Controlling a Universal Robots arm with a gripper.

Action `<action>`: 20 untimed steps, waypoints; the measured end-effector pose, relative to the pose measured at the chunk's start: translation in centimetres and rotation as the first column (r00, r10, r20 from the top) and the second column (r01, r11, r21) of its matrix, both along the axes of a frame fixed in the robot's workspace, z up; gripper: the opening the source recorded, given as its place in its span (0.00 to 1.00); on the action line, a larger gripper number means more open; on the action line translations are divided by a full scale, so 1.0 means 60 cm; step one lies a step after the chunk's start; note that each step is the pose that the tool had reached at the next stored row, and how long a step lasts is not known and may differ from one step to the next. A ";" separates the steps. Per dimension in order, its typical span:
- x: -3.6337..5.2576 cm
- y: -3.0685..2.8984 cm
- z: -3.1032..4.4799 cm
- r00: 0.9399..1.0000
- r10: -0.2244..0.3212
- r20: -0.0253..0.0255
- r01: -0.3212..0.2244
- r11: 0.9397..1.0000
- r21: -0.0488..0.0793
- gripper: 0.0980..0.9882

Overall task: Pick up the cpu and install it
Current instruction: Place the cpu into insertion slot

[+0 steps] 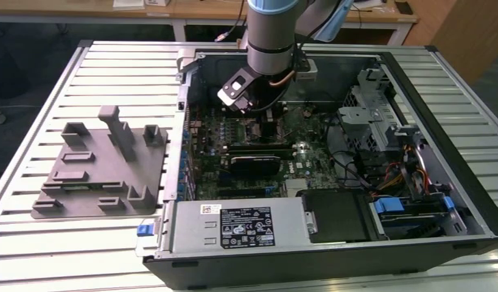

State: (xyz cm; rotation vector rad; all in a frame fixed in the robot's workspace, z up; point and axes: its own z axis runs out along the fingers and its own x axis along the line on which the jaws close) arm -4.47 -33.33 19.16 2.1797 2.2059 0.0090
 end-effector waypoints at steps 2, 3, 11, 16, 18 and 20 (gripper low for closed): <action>0.000 -0.0001 0.000 1.000 0.000 0.000 0.000 1.000 0.000 0.58; 0.000 -0.0001 0.000 1.000 0.000 0.000 0.000 1.000 0.000 0.58; 0.000 -0.0001 0.003 1.000 0.000 0.000 0.000 1.000 0.006 0.58; 0.000 0.0000 0.005 1.000 0.000 0.000 0.000 1.000 0.014 0.58; 0.000 0.0000 0.006 1.000 0.000 0.000 0.000 1.000 0.016 0.58; 0.000 0.0001 0.008 1.000 0.000 0.000 0.000 1.000 0.016 0.58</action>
